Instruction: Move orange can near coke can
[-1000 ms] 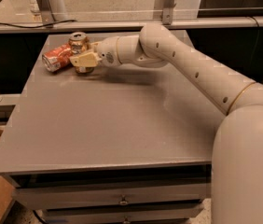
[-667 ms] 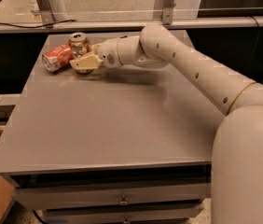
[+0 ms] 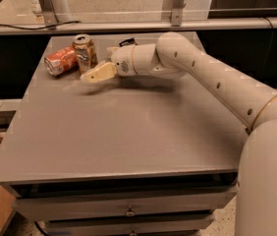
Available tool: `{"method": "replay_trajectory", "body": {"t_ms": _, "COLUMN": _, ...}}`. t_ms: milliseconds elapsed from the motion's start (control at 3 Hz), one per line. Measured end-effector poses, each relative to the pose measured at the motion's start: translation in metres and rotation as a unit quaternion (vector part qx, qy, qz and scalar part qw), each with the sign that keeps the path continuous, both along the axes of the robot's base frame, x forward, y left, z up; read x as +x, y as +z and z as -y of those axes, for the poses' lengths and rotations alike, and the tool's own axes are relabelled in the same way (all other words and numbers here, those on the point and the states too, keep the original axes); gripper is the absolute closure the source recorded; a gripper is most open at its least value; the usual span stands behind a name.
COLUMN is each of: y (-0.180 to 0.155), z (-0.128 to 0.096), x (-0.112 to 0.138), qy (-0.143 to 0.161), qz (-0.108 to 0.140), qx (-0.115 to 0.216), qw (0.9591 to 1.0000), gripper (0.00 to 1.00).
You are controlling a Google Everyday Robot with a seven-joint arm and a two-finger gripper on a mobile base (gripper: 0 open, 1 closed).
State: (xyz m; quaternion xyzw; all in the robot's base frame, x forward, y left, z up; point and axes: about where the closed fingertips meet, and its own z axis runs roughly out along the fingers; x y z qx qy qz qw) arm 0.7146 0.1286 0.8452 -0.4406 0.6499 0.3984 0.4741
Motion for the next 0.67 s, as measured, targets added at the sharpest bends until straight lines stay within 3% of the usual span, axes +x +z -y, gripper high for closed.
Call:
{"method": "replay_trajectory", "body": {"t_ms": 333, "y": 0.004, "z": 0.035, "x": -0.005, "qy": -0.017, "qz": 0.002, "qx": 0.004, "qw": 0.9998, "gripper": 0.00}}
{"method": "replay_trajectory", "body": {"t_ms": 667, "y": 0.015, "z": 0.094, "x": -0.008, "qy": -0.053, "qz": 0.003, "qx": 0.025, "qw": 0.9983, "gripper": 0.00}}
